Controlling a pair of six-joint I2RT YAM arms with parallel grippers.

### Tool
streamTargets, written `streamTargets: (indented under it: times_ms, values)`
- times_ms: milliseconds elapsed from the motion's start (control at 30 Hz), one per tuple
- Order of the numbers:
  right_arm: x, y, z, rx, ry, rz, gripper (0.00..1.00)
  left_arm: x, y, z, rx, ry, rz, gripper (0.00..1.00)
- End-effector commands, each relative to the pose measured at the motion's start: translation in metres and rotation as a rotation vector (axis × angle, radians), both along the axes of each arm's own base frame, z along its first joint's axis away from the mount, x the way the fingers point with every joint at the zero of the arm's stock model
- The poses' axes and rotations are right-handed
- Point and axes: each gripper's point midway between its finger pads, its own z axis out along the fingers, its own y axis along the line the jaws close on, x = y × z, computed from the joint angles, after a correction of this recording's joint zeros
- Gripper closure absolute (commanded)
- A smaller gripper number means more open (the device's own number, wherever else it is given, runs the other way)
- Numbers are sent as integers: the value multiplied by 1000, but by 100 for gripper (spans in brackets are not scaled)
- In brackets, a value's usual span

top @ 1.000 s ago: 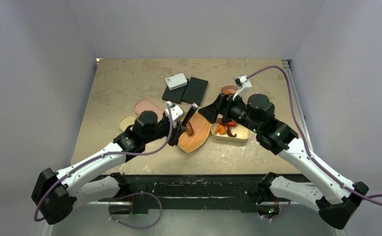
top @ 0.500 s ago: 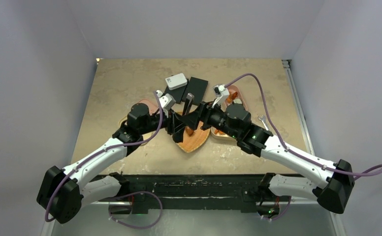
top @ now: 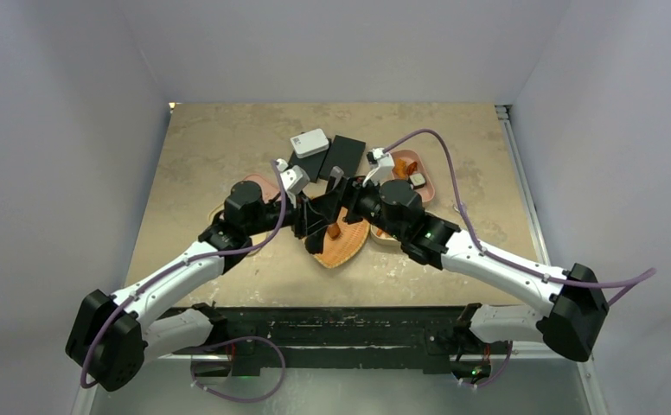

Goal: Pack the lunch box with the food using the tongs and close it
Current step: Adjust the clamp.

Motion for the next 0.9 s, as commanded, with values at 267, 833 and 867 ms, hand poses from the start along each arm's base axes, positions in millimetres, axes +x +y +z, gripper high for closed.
streamTargets:
  times_ms: [267,833,867]
  values:
    - [9,13,29,52,-51,-50,27,9,-1,1,2,-5,19,100]
    - [-2,-2,39,95,-80,-50,27,9,2,7,-10,-11,28,100]
    - [-3,-3,40,97,-82,-52,27,9,2,7,-12,-11,29,100]
